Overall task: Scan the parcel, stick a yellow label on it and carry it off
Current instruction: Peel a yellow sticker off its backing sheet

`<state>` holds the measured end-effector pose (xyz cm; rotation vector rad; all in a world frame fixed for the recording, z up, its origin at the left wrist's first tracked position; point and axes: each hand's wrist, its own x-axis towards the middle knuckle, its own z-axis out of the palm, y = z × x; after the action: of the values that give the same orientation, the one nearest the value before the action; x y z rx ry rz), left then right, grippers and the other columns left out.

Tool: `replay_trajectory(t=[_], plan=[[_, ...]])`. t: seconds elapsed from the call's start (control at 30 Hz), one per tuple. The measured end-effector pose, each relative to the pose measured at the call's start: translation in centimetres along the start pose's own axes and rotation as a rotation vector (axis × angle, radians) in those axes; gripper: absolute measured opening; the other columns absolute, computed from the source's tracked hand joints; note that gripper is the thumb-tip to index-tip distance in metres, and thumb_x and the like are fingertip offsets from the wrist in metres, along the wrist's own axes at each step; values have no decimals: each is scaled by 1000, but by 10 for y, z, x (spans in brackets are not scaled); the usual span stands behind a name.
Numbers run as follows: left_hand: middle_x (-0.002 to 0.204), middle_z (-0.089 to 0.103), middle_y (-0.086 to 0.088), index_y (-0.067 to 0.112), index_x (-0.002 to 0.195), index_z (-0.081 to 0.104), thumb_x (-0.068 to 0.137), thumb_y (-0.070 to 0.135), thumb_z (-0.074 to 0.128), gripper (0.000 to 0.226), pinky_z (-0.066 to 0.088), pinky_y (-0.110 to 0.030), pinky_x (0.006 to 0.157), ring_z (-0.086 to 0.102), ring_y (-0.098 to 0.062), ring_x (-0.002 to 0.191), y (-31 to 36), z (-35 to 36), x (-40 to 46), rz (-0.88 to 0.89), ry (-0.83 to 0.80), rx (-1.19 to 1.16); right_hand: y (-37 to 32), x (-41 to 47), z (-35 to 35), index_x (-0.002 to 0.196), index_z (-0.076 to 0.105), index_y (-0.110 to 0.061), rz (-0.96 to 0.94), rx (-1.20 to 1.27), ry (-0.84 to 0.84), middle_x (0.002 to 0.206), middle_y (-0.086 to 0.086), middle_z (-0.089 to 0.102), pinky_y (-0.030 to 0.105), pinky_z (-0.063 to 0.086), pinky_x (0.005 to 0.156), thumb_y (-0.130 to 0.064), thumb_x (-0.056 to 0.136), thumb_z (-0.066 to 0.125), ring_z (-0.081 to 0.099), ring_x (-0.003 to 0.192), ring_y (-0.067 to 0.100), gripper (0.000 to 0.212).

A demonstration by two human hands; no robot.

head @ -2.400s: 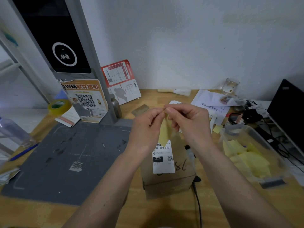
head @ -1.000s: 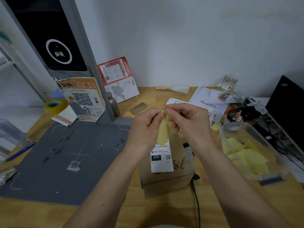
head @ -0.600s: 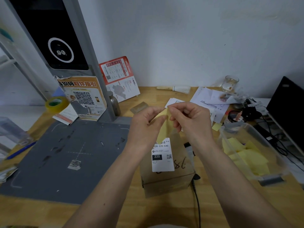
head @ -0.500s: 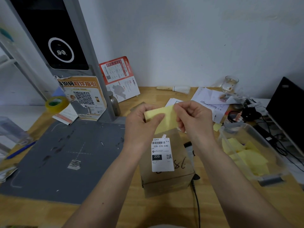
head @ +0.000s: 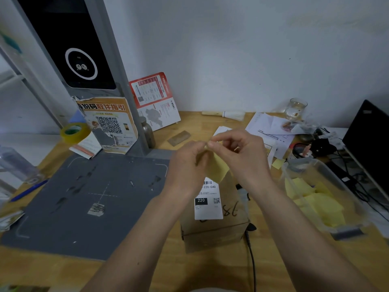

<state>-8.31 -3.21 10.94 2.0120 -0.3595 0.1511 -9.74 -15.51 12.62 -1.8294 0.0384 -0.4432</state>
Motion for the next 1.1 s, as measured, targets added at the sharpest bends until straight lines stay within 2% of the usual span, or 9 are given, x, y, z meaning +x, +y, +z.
replay_trajectory(t=[0.13, 0.23, 0.3, 0.4, 0.5, 0.63, 0.7, 0.83, 1.1], plan=[[78, 71, 3, 19, 83, 70, 82, 19, 71, 2, 55, -40, 73, 66, -18, 77, 3, -3, 1, -40, 217, -116, -1, 0, -2, 71, 72, -31, -11, 59, -28, 76, -2, 69, 22, 49, 68, -12, 76, 76, 61, 71, 14, 21], [73, 69, 7, 23, 79, 69, 81, 21, 71, 4, 56, -43, 70, 66, -14, 72, 3, -4, 3, -29, 207, -71, -1, 0, -1, 79, 72, -34, 2, 90, -49, 68, 3, 61, 22, 45, 60, -13, 76, 76, 53, 62, 13, 21], [71, 69, 9, 25, 77, 71, 82, 21, 70, 7, 55, -37, 67, 65, -10, 70, 7, -3, 2, 1, 207, -46, -1, 0, 1, 78, 72, -30, 16, 104, -58, 65, 0, 63, 24, 44, 56, -13, 77, 75, 53, 59, 10, 18], [72, 68, 12, 31, 76, 71, 82, 19, 71, 13, 50, -19, 65, 61, 0, 69, 12, -1, 0, 2, 239, -117, -3, 1, -1, 76, 72, -19, 74, 164, -40, 66, 3, 65, 27, 47, 48, -8, 80, 71, 54, 54, 10, 12], [73, 67, 17, 40, 75, 67, 81, 16, 71, 25, 48, -17, 69, 60, 2, 73, 13, -2, 1, -6, 284, -187, -3, 2, -4, 78, 71, -10, 105, 212, -34, 65, 8, 62, 28, 48, 48, -7, 83, 68, 54, 51, 11, 6], [75, 65, 21, 25, 83, 72, 83, 14, 69, 11, 37, -3, 56, 51, 13, 54, 16, -1, -3, 48, 253, -118, -4, -1, -1, 77, 69, -3, 147, 310, -4, 64, 12, 60, 26, 48, 49, -15, 83, 69, 53, 52, 13, 12], [76, 66, 21, 21, 85, 74, 83, 14, 70, 8, 37, -3, 55, 52, 14, 56, 16, 0, -4, 51, 266, -115, -3, -1, 0, 74, 68, -4, 172, 356, 3, 63, 12, 60, 26, 47, 49, -14, 82, 70, 53, 51, 13, 13], [75, 67, 19, 27, 80, 72, 82, 15, 71, 12, 42, -4, 65, 61, 9, 73, 16, 0, -2, 29, 283, -169, -2, 0, 1, 79, 71, -2, 179, 427, 4, 60, 6, 62, 23, 46, 45, -7, 83, 68, 53, 49, 12, 8], [78, 67, 19, 25, 84, 72, 82, 16, 71, 9, 44, -8, 67, 61, 4, 75, 14, -2, -2, 65, 302, -139, 0, -1, 4, 79, 72, -5, 204, 460, -25, 63, 7, 62, 25, 46, 47, -10, 82, 69, 54, 53, 15, 7]])
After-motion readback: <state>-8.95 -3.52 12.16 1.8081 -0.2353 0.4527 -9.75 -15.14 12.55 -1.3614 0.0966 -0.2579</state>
